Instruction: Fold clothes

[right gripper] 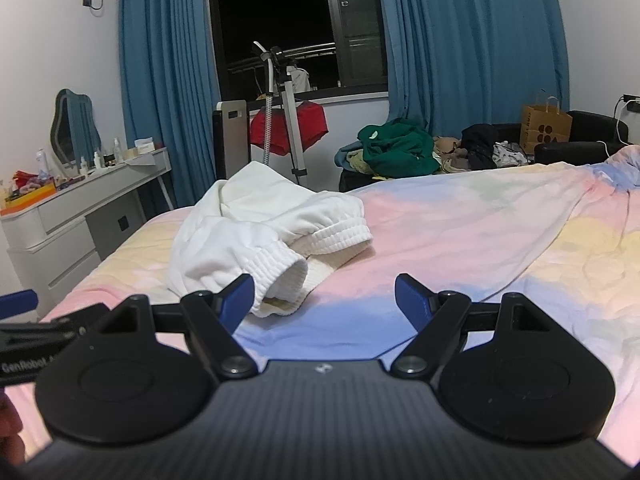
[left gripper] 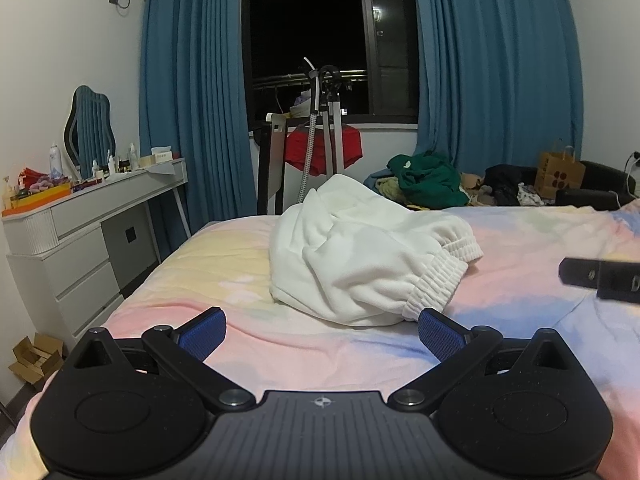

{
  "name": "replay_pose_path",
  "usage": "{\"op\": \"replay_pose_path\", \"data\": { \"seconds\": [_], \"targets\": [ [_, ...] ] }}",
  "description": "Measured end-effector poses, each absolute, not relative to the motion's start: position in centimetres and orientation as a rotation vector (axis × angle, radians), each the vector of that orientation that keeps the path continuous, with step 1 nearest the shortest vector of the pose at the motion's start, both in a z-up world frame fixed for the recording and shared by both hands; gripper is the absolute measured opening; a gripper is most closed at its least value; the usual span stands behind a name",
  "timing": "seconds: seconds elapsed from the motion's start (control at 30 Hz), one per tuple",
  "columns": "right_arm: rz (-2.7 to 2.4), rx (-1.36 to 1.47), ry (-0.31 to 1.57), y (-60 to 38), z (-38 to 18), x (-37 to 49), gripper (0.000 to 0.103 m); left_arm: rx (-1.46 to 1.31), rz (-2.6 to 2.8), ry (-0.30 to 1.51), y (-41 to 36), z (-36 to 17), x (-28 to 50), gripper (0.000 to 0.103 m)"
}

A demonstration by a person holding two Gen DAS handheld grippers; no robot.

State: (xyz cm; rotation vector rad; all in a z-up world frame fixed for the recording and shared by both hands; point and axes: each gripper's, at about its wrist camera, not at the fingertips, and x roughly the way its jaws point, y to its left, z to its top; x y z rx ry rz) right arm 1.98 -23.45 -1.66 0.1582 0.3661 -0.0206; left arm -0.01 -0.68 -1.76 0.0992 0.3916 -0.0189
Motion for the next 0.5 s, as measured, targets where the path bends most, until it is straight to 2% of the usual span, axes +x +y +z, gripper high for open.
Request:
{"op": "replay_pose_path", "data": {
  "seconds": [0.27,0.5],
  "targets": [
    [-0.071,0.205,0.371,-24.5,-1.2,1.6,0.079,0.193,-0.037,0.422,-2.4,-4.3,1.2,0.102],
    [-0.125,0.241,0.393,-25.9,-1.2,1.5,0.079,0.373,-0.091,0.383,-7.5,-6.3,5.8,0.102]
  ]
}}
